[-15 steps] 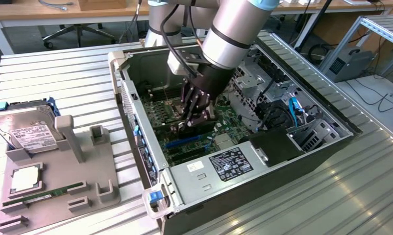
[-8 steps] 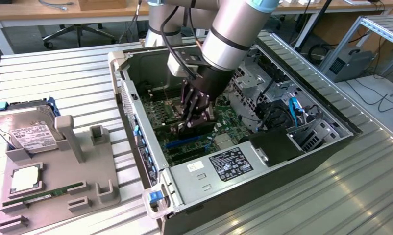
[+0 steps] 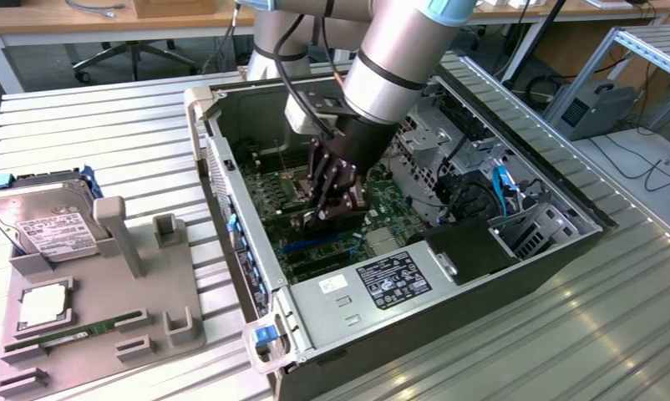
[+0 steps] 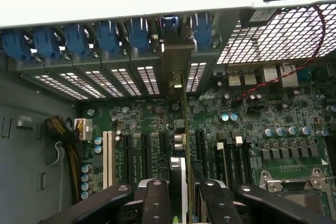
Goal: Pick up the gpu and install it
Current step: 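Insert the gpu into the slot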
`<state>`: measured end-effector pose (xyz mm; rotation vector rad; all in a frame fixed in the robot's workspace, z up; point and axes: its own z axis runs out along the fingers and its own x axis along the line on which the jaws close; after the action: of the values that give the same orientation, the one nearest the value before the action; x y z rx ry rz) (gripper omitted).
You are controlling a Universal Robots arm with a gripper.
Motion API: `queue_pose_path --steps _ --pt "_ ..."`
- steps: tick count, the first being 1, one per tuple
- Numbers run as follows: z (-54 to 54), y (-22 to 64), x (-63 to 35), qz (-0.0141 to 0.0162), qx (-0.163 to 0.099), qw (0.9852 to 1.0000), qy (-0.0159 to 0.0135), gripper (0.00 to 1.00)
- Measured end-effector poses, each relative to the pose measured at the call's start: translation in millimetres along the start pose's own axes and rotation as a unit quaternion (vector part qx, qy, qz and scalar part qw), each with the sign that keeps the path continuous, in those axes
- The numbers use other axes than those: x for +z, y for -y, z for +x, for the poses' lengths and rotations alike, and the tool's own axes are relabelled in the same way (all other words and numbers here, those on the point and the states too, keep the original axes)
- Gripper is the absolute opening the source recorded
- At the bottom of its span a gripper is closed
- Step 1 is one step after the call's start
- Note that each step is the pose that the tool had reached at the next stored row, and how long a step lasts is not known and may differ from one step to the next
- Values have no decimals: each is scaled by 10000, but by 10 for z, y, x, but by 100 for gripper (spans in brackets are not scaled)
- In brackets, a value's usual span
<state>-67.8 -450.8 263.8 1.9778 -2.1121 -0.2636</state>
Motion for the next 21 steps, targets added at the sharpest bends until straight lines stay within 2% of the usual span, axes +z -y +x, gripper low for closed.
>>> queue_pose_path --steps 21 --pt "-18 23 52 0 0 10000 0 27"
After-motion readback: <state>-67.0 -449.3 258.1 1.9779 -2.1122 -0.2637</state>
